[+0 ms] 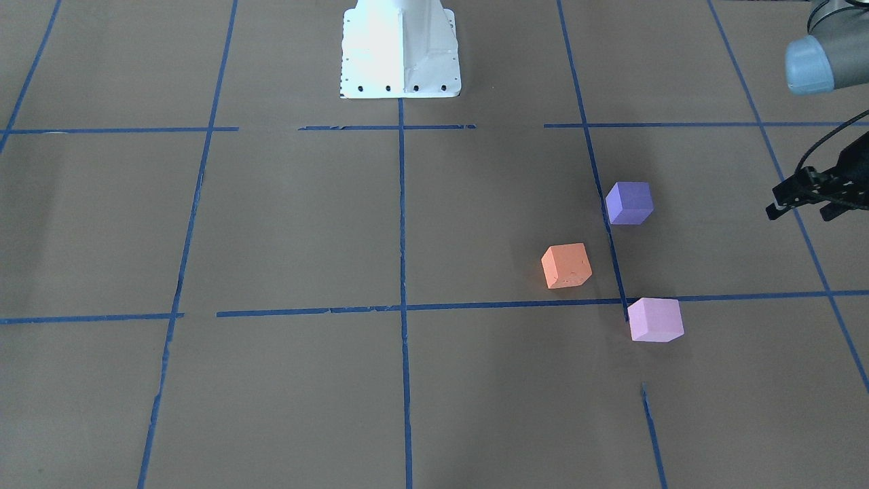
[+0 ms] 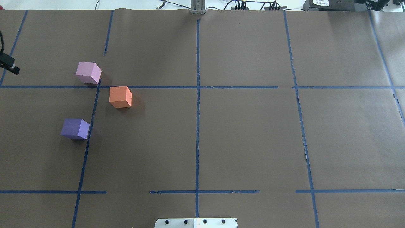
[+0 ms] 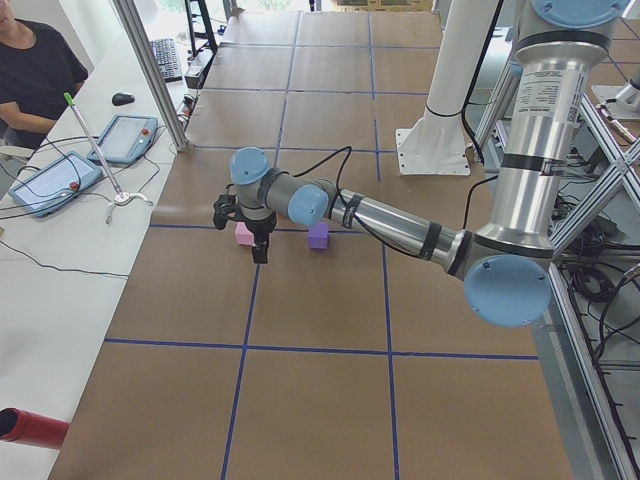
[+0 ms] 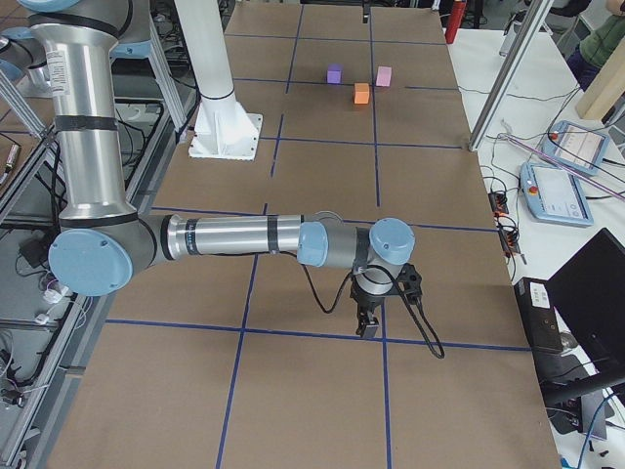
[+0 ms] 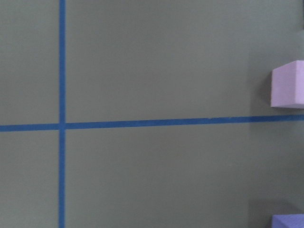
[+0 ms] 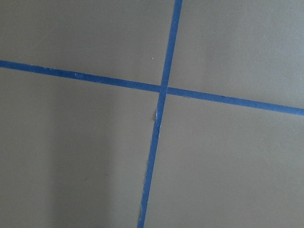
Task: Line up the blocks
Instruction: 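Move the left gripper down over the orange cube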
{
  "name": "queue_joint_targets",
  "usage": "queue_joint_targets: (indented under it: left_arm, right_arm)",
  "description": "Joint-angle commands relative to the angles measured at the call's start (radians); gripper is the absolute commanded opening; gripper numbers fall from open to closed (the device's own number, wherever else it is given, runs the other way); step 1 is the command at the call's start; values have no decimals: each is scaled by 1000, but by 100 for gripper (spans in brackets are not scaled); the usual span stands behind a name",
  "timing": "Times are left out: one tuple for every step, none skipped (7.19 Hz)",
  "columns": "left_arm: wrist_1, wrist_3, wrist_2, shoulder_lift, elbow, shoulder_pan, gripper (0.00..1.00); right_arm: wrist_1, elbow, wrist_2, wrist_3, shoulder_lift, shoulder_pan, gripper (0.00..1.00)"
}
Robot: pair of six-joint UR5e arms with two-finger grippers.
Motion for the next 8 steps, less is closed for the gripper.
queue_joint_targets:
  left_arm:
    - [1,-170,0,-122,22,128,100]
    - [1,-226,1,-191,63,195,100]
    - [1,-270,3,-257,117,255,100]
    - [1,-339,42,-284,131,283,100]
    - [1,-373,52,-288,142,311,100]
    - [1,-408,53,-307,168,325,100]
    - [1,-412,52,-339,212,329,100]
    - [-26,-418,52,-345,238,334,99]
  right_arm:
    - [0,0,0,0,0,0,100]
    - [0,0,0,0,0,0,100]
    - [0,0,0,0,0,0,100]
    - [0,0,0,0,0,0,100]
    - [0,0,0,0,0,0,100]
    - [0,0,0,0,0,0,100]
    - [0,0,0,0,0,0,100]
    - [0,0,0,0,0,0,100]
